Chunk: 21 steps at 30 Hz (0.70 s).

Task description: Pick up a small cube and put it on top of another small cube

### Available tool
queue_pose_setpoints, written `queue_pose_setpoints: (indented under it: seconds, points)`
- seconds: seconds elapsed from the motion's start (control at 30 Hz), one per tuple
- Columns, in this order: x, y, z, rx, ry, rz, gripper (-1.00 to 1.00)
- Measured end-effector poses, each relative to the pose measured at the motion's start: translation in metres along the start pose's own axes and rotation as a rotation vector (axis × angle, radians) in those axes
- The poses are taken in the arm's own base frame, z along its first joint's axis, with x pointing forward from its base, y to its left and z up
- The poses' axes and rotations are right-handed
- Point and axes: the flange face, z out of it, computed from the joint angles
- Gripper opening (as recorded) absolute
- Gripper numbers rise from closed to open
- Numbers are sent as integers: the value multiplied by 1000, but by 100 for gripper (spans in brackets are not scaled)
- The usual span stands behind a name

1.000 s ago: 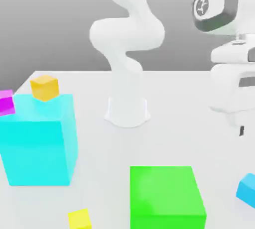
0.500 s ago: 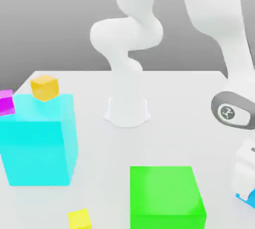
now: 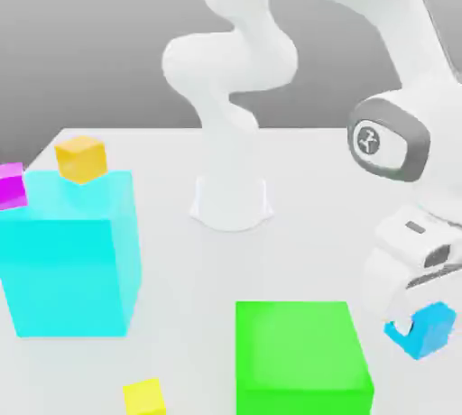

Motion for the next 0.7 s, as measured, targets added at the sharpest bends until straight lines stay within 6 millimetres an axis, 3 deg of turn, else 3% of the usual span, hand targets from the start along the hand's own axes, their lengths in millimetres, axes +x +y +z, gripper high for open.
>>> queue_pose_setpoints:
  seconds: [0.07,0.1,0.2,0.27,0.37,0.47,0.5,0.57,0.6,0.7]
  points:
    - [34,45,-14,-17,3,120,-100]
    - [55,76,-21,-26,1,199,-100]
    - [102,185,-47,-46,-9,457,-100]
    - [118,260,-69,-50,-20,629,-100]
    - [116,352,-106,-35,-44,842,-100]
    - [93,453,-136,4,-81,1077,-100]
    - [83,483,-135,18,-93,1150,-100]
    - [72,504,-114,29,-102,1205,-100]
    - [69,506,-102,31,-104,1214,100]
    - [69,506,-102,31,-104,1214,100]
